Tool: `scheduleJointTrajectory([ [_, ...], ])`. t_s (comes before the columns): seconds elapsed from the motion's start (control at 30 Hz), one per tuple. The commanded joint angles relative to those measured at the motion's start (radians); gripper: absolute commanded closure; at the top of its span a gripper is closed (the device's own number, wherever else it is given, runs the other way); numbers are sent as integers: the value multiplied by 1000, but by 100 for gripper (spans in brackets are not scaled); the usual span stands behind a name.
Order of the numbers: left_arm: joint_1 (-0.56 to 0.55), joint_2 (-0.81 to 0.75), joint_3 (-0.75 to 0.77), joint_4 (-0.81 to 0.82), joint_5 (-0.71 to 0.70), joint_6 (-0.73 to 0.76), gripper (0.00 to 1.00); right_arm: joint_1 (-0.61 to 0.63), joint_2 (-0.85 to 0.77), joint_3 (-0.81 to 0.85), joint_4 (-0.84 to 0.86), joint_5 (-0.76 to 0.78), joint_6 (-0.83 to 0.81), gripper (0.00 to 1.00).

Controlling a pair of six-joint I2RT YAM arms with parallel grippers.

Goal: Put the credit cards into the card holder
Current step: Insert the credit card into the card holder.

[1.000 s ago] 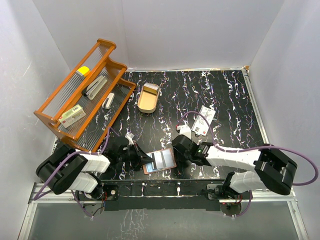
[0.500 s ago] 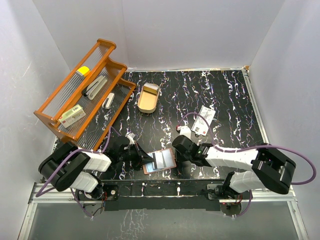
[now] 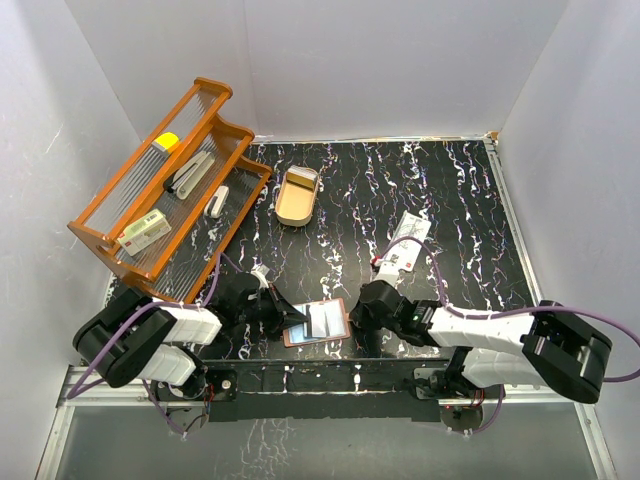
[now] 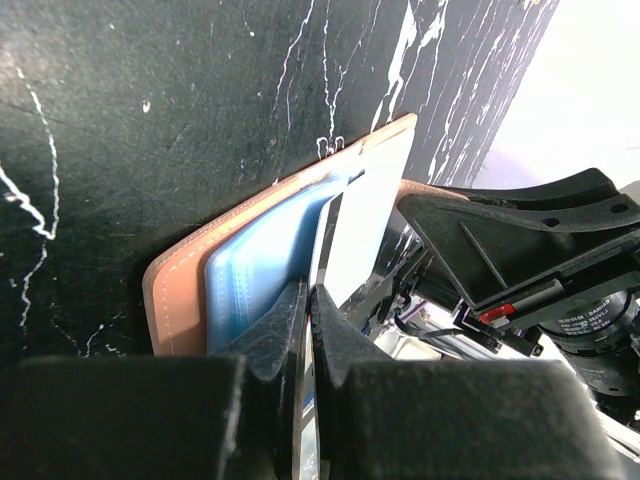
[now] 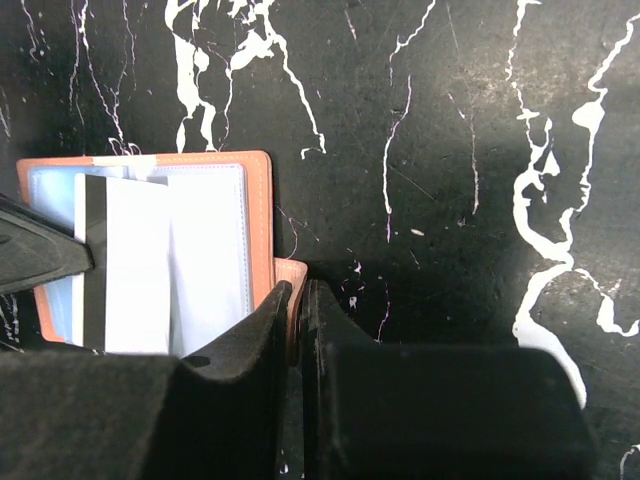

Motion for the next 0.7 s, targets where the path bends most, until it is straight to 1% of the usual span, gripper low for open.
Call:
scheduleJointTrajectory([
  [0.0, -11, 1, 0, -25, -62, 19, 100, 7, -19, -38, 116, -57, 97, 100],
  [0.07, -13, -11, -7, -41, -79, 32, 100, 7, -15, -38, 115, -53, 102, 100],
  [0.23, -13, -111, 14, -192, -141, 125, 100, 6, -24, -38, 115, -48, 107, 100],
  [0.3, -14, -146, 18, -227, -164, 142, 100, 6, -31, -38, 115, -46, 115, 100],
  [0.37, -16, -164, 19, -236, -177, 152, 100, 7, -42, -38, 113, -44, 134, 100],
  [0.43, -18, -166, 18, -227, -183, 155, 100, 6, -55, -78, 124, -40, 154, 100],
  [0.67, -30, -112, 12, -149, -176, 154, 100, 7, -52, -113, 201, -43, 244, 100],
])
